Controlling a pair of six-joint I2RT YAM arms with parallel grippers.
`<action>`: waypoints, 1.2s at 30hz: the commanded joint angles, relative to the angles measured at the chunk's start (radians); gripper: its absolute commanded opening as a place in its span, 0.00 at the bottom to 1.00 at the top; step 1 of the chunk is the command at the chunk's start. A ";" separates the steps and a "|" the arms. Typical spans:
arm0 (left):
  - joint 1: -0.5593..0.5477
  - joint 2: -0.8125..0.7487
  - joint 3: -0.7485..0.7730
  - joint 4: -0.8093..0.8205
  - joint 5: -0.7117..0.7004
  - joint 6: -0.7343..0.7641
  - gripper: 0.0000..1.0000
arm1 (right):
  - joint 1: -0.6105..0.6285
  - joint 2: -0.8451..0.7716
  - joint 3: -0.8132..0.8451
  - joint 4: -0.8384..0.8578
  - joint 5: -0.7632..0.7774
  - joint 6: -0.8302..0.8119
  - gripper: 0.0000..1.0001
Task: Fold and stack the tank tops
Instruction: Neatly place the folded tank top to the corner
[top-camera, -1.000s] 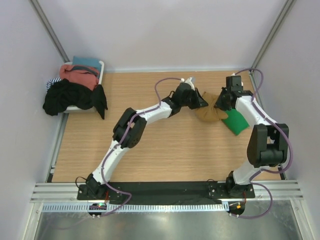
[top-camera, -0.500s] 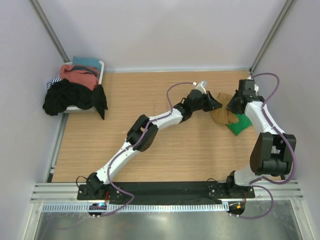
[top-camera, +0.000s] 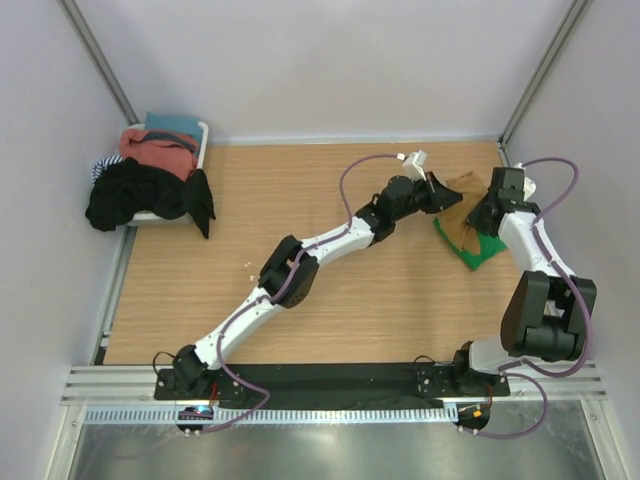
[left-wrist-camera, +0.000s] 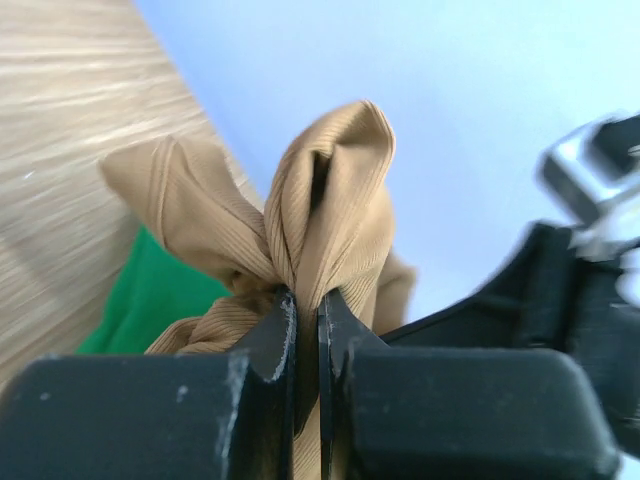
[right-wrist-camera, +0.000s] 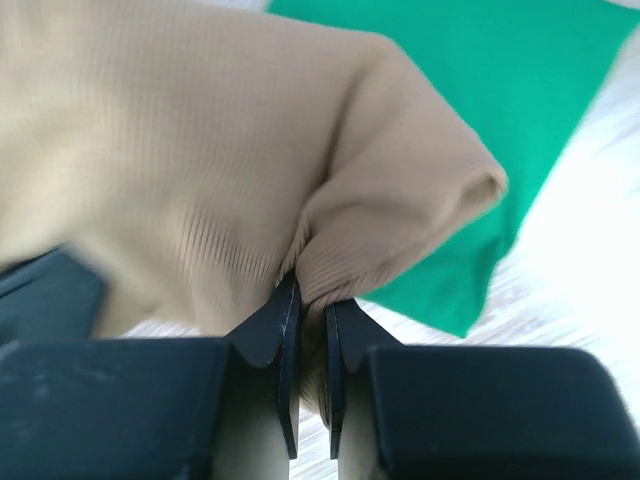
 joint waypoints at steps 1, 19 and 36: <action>-0.021 0.005 0.071 0.110 -0.062 0.034 0.00 | -0.037 -0.042 -0.037 0.033 -0.001 0.028 0.01; -0.037 0.047 0.063 0.101 -0.115 0.009 0.00 | -0.093 -0.057 -0.071 0.038 0.028 0.036 0.01; -0.077 0.107 0.104 0.123 -0.240 0.040 0.15 | -0.137 -0.005 -0.151 0.123 0.084 0.071 0.01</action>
